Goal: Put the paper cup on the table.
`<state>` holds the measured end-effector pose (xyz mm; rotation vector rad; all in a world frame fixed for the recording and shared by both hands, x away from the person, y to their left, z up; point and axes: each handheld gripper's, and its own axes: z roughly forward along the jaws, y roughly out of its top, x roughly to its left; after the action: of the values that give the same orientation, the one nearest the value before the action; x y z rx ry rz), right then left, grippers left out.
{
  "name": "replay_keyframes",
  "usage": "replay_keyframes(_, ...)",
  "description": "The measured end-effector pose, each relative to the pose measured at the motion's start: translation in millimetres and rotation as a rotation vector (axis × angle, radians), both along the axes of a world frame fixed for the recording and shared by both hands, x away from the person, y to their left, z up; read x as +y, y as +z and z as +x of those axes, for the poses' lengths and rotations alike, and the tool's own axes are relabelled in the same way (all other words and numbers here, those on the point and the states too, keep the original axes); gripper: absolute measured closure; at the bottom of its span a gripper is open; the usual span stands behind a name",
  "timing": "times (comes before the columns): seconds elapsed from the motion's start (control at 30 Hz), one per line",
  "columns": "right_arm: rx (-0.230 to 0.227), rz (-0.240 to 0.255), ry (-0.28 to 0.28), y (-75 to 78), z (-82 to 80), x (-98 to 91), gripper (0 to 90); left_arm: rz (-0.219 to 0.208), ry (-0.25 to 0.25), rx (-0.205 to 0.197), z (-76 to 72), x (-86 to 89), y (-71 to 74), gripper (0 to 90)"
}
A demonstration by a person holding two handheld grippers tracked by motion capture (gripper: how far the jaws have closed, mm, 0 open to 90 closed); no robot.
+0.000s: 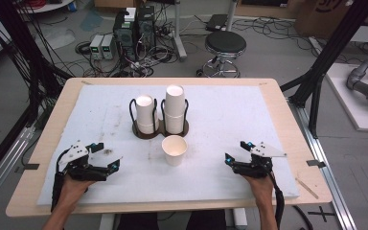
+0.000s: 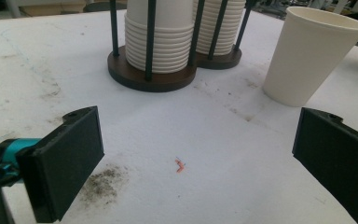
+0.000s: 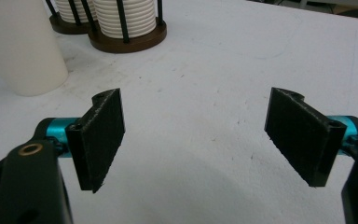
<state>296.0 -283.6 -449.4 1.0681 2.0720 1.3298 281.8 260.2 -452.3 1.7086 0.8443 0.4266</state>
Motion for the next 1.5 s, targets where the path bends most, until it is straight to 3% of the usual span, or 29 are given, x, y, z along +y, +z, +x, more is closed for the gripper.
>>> replay_keyframes(0.63, -0.01, 0.009, 0.017, -0.9, -0.9, -0.8, 20.7, -0.003, -0.002, 0.009, 0.8, 0.3, -0.3, 1.7)
replay_keyframes(1.27, -0.006, 0.007, 0.028, -1.2, -0.3, -0.9, 20.7, -0.014, 0.009, -0.026, -2.7, 1.5, -0.6, 1.7)
replay_keyframes(1.5, -0.006, 0.009, 0.029, -1.3, -0.3, -1.0, 20.7, -0.023, 0.011, -0.016, -1.9, 2.1, -0.8, 1.7)
